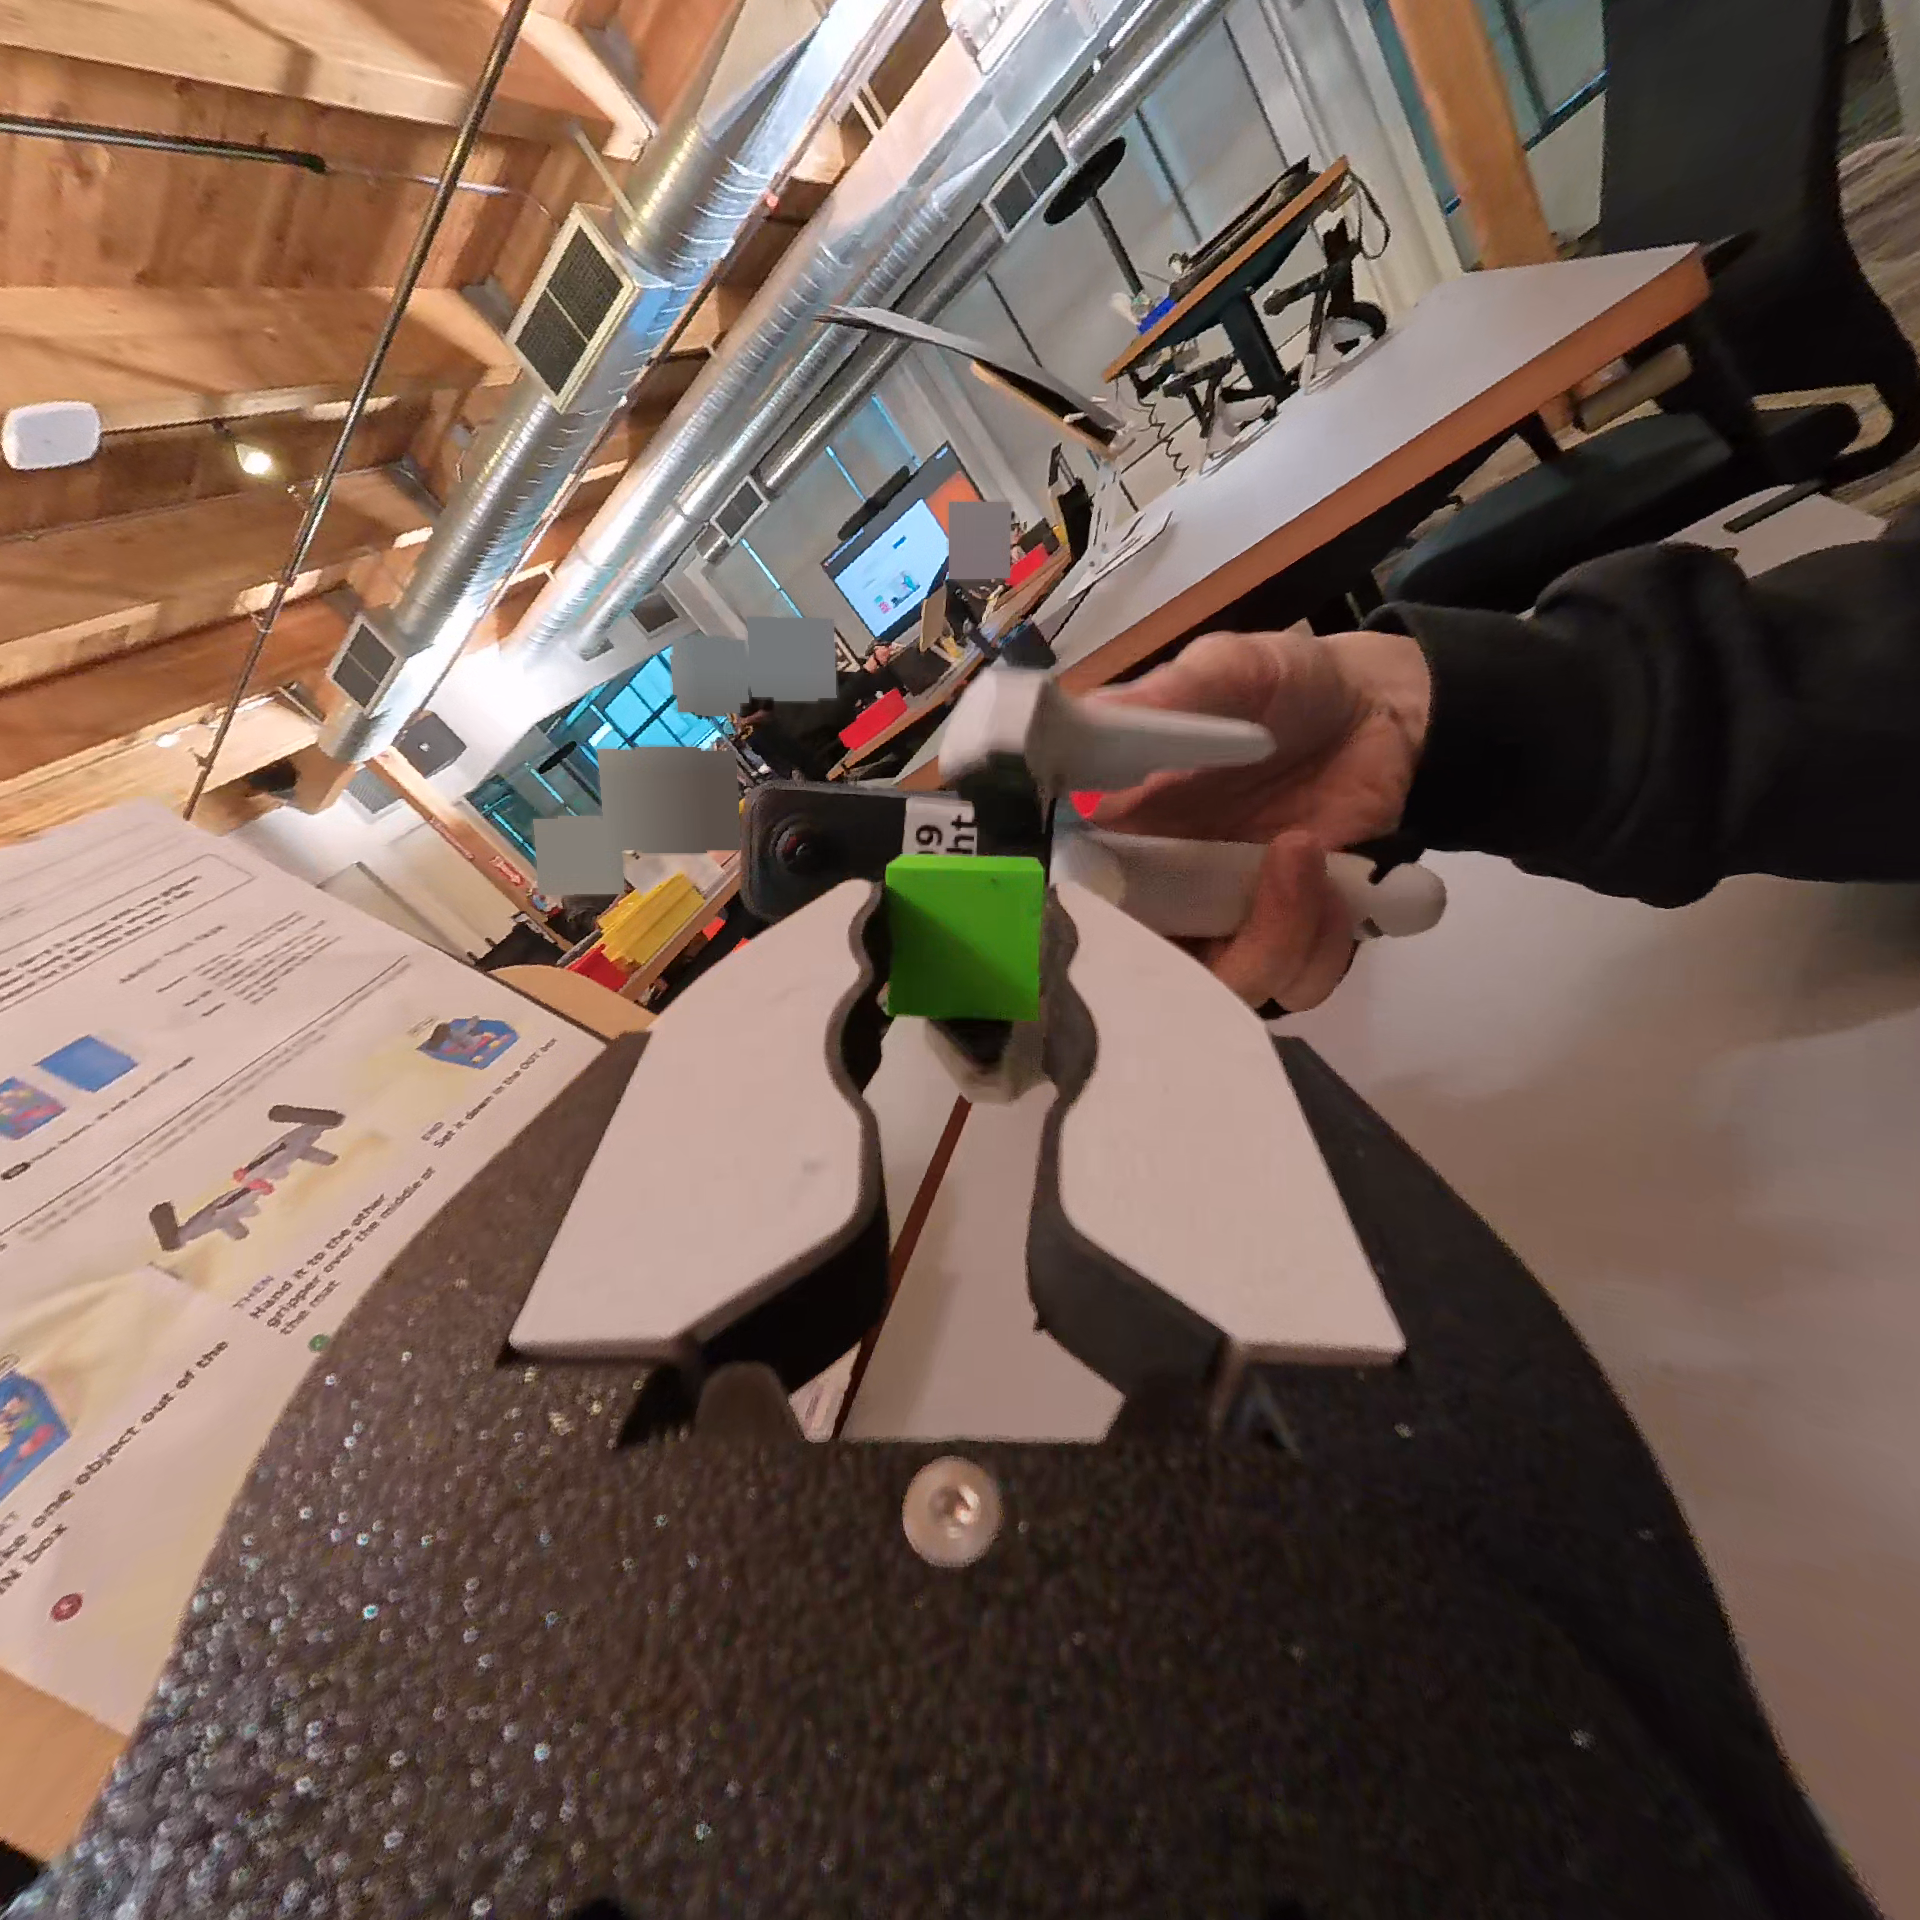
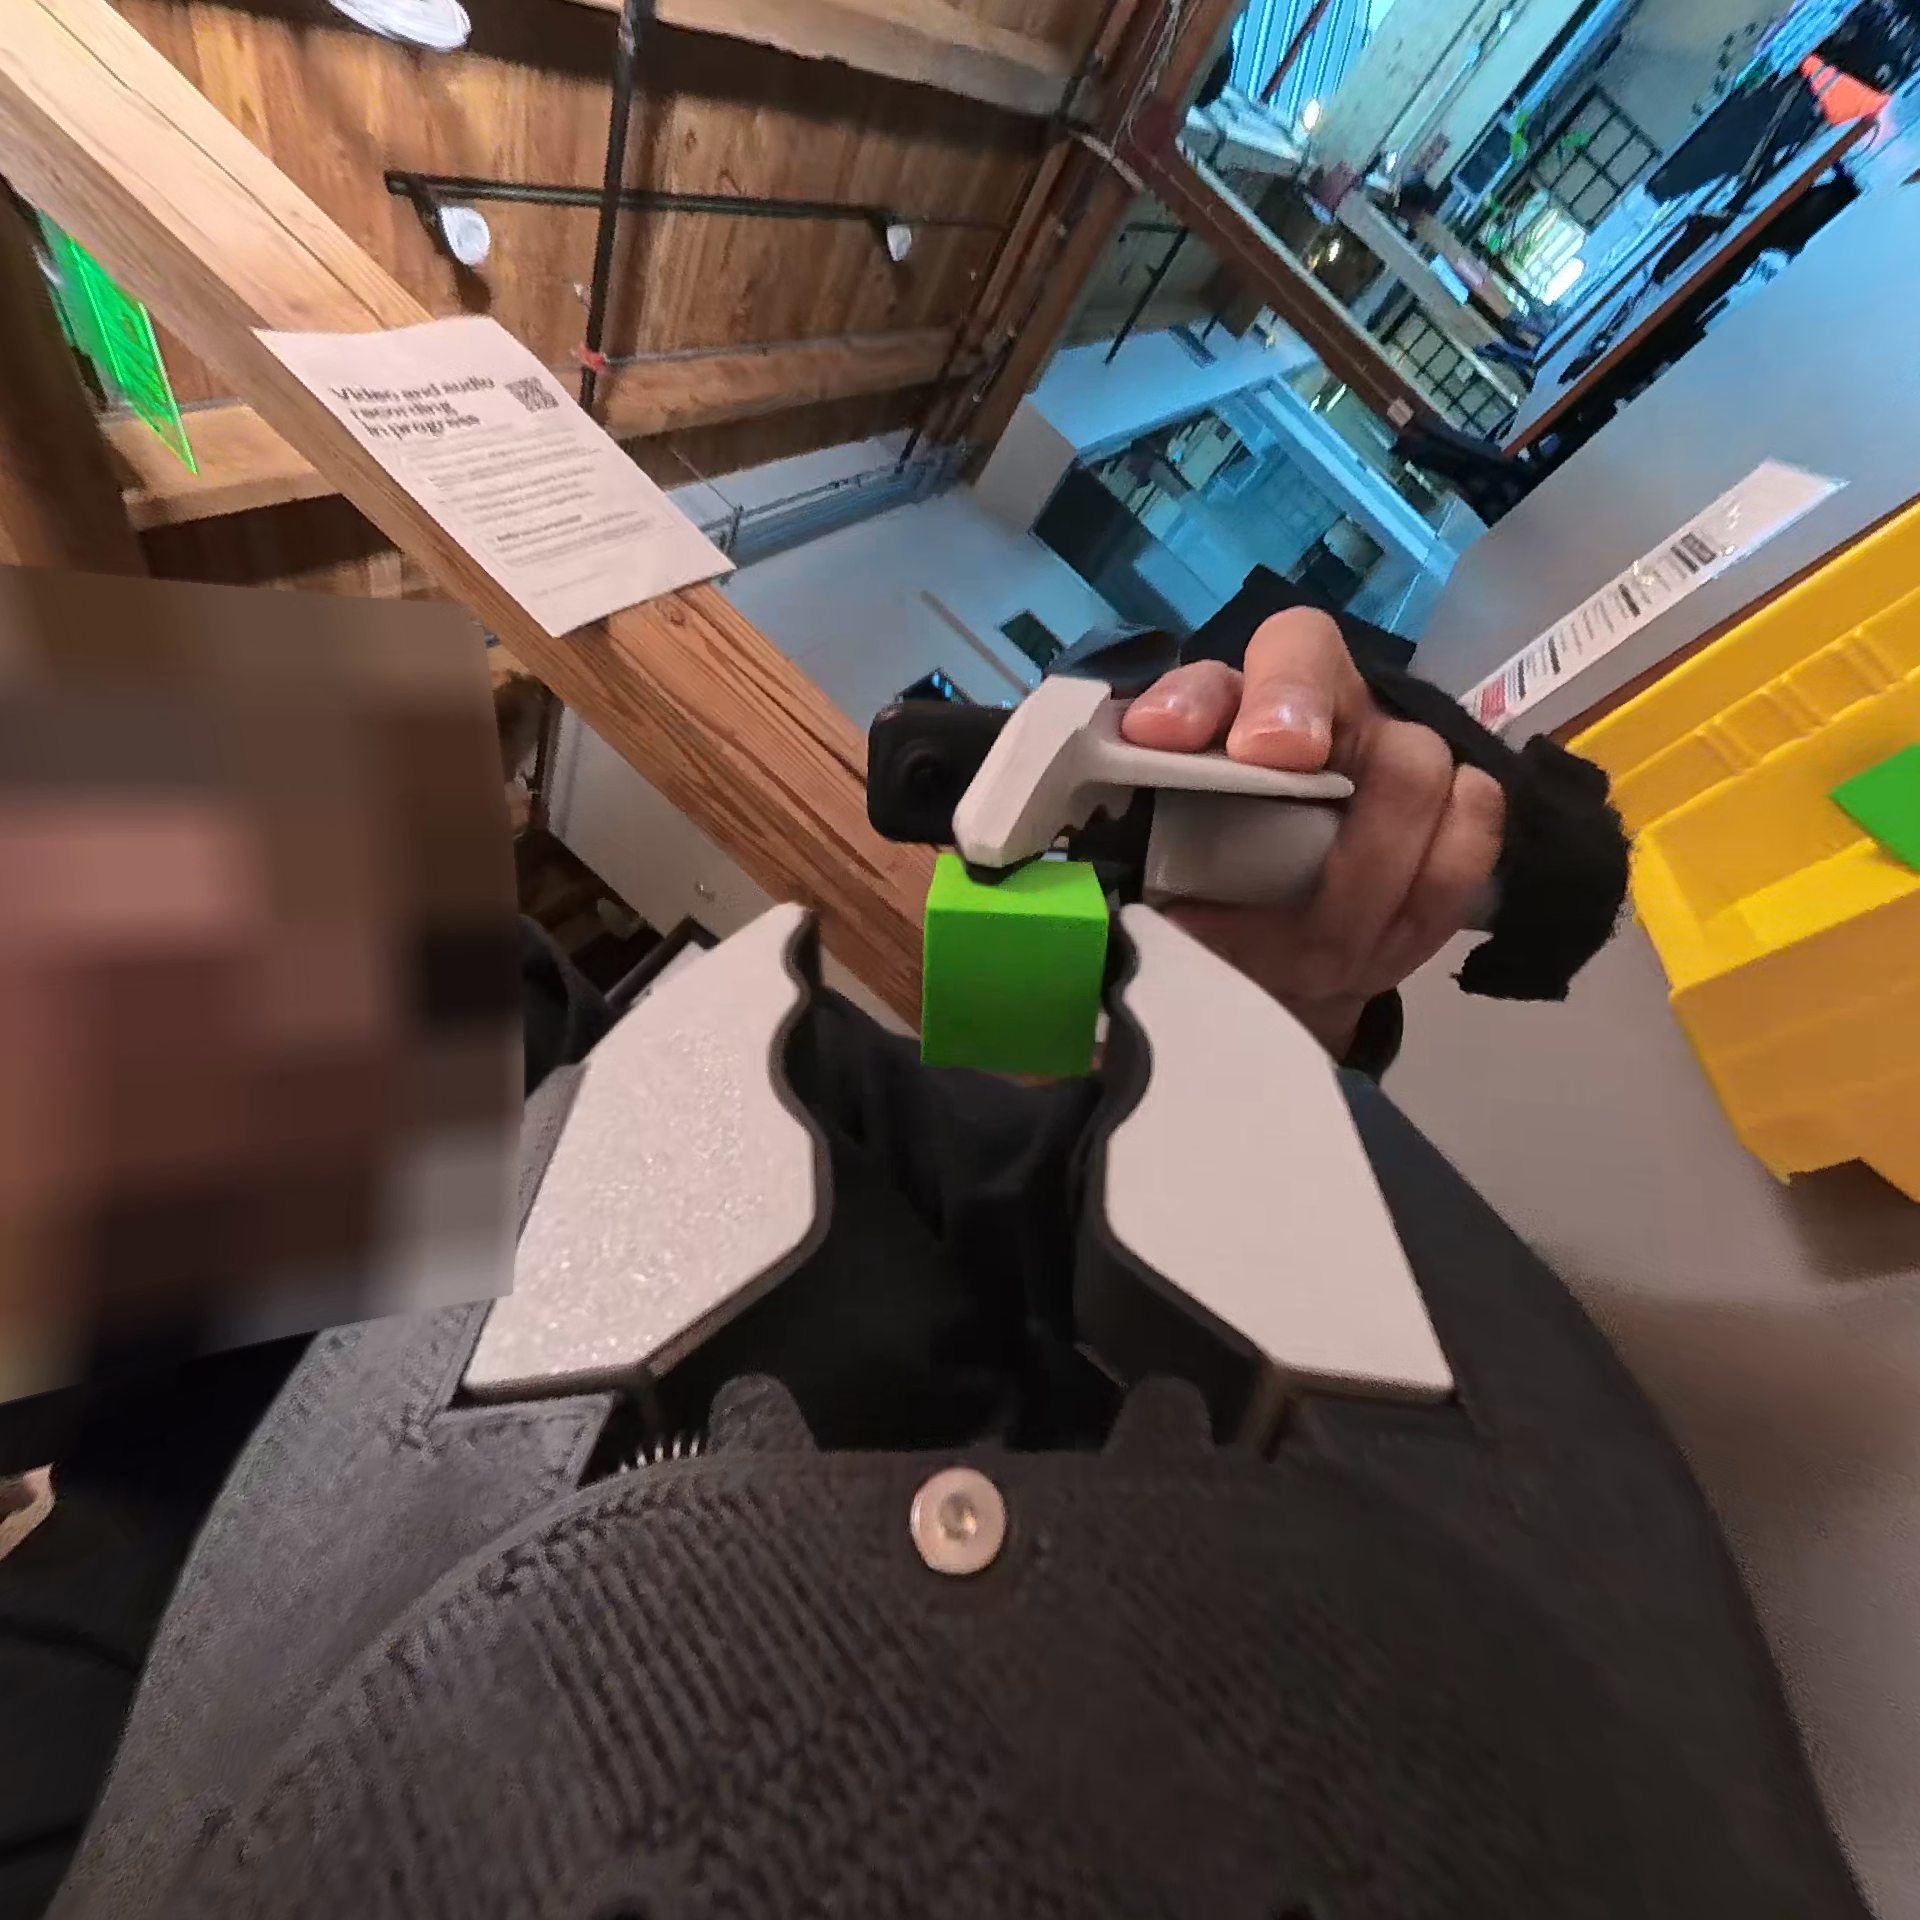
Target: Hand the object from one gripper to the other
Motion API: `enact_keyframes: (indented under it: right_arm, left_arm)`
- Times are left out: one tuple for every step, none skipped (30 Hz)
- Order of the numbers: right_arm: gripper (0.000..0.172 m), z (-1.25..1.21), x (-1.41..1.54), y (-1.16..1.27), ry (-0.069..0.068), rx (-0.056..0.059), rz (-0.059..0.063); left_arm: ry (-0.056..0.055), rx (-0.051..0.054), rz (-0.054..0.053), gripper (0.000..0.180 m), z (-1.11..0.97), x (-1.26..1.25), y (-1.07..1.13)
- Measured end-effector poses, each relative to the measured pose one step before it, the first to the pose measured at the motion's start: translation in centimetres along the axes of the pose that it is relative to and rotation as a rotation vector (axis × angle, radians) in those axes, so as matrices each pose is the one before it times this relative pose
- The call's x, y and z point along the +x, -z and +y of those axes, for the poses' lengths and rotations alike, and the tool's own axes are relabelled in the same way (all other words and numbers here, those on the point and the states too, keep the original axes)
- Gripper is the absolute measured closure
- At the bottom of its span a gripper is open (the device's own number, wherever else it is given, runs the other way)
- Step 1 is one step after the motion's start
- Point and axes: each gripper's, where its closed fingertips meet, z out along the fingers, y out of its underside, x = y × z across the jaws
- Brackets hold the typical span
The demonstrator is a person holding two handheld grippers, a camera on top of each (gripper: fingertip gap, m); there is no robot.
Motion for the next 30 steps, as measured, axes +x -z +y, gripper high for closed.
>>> enact_keyframes:
  right_arm:
    - [0.129, 0.316, 0.191, -0.033, -0.0007, -0.0222, 0.0077]
    - [0.142, 0.098, 0.337, 0.022, 0.0065, -0.0097, 0.0189]
    - [0.142, -0.126, 0.043, 0.038, 0.0075, 0.0037, 0.0005]
    - [0.142, -0.105, 0.2, 0.075, -0.008, 0.0019, 0.0164]
    - [0.143, -0.095, 0.279, 0.13, 0.0017, 0.0005, 0.0241]
    - [0.143, -0.165, 0.24, 0.152, 0.0136, 0.0059, 0.0225]
    - [0.142, -0.266, 0.082, 0.205, 0.0143, 0.0118, 0.0129]
    - [0.142, -0.413, -0.061, 0.342, 0.0037, 0.0207, 0.0048]
    - [0.142, -0.524, -0.084, 0.503, 0.0038, 0.0274, 0.009]
    - [0.142, -0.617, 0.106, 0.67, 0.017, 0.0284, 0.0288]
    - [0.143, -0.678, 0.429, 0.916, 0.0283, 0.0261, 0.0576]
    - [0.143, -0.844, 0.628, 1.146, 0.0398, 0.0326, 0.0772]
    - [0.143, -1.007, 0.722, 1.412, 0.0454, 0.0376, 0.0841]
    - [0.143, -1.148, 0.926, 1.665, 0.0472, 0.042, 0.0943]
    - [0.143, -1.291, 1.188, 1.923, 0.0493, 0.0486, 0.1036]
    - [0.143, -1.332, 1.618, 2.116, 0.0493, 0.0484, 0.1203]
    - [0.143, -1.252, 2.13, 2.232, 0.0509, 0.0419, 0.139]
    - [0.144, -1.123, 2.591, 2.228, 0.0527, 0.0359, 0.1504]
    - [0.144, -0.839, 3.186, 2.179, 0.0527, 0.0231, 0.1707]
    - [0.144, -0.528, 3.573, 1.942, 0.0569, 0.0094, 0.1772]
    - [0.144, -0.312, 3.608, 1.548, 0.0546, 0.0105, 0.1615]
    - [0.143, 0.129, 3.514, 1.091, 0.0363, -0.002, 0.1455]
    - [0.143, 0.48, 3.193, 0.641, 0.0269, -0.018, 0.123]
    - [0.143, 0.667, 2.747, 0.221, 0.0277, -0.0203, 0.1029]
    - [0.143, 0.922, 2.155, -0.112, 0.0319, -0.0322, 0.0766]
    - [0.143, 0.835, 1.628, -0.335, 0.0321, -0.0264, 0.0592]
    - [0.143, 0.668, 1.06, -0.557, 0.0292, -0.011, 0.0423]
    - [0.143, 0.861, 0.385, -0.729, 0.023, -0.0232, 0.0122]
    - [0.143, 0.819, 0.049, -0.748, 0.014, -0.0301, 0.002]
    - [0.142, 0.549, -0.095, -0.68, 0.0129, -0.0141, 0.0051]
  left_arm:
    - [0.0017, 0.0083, 0.003, 0.154, -0.111, 0.085, -0.047]
    - [0.0026, 0.0045, -0.0042, 0.154, -0.095, -0.019, -0.043]
    - [0.0051, -0.0084, -0.0074, 0.154, 0.107, -0.107, -0.02]
    - [0.0128, -0.0169, -0.0039, 0.154, 0.256, -0.103, 0.0]
    - [0.0151, -0.0169, -0.0055, 0.154, 0.271, -0.117, -0.007]
    - [0.0099, -0.0104, -0.0136, 0.153, 0.181, -0.175, -0.012]
    - [0.0057, -0.0018, -0.016, 0.152, 0.055, -0.174, -0.005]
    - [0.0052, 0.0004, -0.0105, 0.148, -0.008, -0.113, -0.007]
    - [0.0071, -0.0077, -0.011, 0.146, 0.084, -0.144, -0.019]
    - [0.0105, -0.0201, -0.0136, 0.145, 0.259, -0.229, -0.033]
    - [0.0146, -0.0319, -0.0143, 0.145, 0.446, -0.287, -0.059]
    - [0.0192, -0.0422, -0.023, 0.146, 0.601, -0.441, -0.075]
    - [0.0261, -0.0482, -0.0322, 0.147, 0.696, -0.602, -0.087]
    - [0.0363, -0.0542, -0.034, 0.148, 0.78, -0.67, -0.098]
    - [0.0483, -0.0613, -0.0319, 0.149, 0.885, -0.669, -0.099]
    - [0.0531, -0.0607, -0.0254, 0.148, 0.908, -0.605, -0.099]
    - [0.0526, -0.0532, -0.0246, 0.148, 0.855, -0.604, -0.073]
    - [0.0524, -0.0516, -0.0228, 0.148, 0.893, -0.577, -0.076]
    - [0.0481, -0.0513, -0.0157, 0.147, 0.9, -0.507, -0.096]
    - [0.0404, -0.0473, -0.0124, 0.147, 0.864, -0.456, -0.093]
    - [0.0331, -0.0445, -0.0123, 0.147, 0.851, -0.432, -0.105]
    - [0.0245, -0.0435, -0.0099, 0.146, 0.842, -0.385, -0.133]
    - [0.0133, -0.042, -0.0061, 0.146, 0.803, -0.313, -0.15]
    - [0.0046, -0.0375, -0.0049, 0.146, 0.71, -0.248, -0.161]
    - [0.0, -0.0315, -0.0062, 0.146, 0.598, -0.221, -0.138]
    - [-0.003, -0.0238, -0.0084, 0.145, 0.429, -0.199, -0.118]
    - [-0.0068, -0.0158, -0.0069, 0.145, 0.283, -0.127, -0.08]
    - [-0.0109, -0.0095, -0.0009, 0.146, 0.17, 0.016, -0.046]
    - [-0.0113, -0.006, 0.0036, 0.146, 0.121, 0.101, -0.026]
    - [-0.0086, -0.006, 0.0043, 0.146, 0.107, 0.122, -0.029]
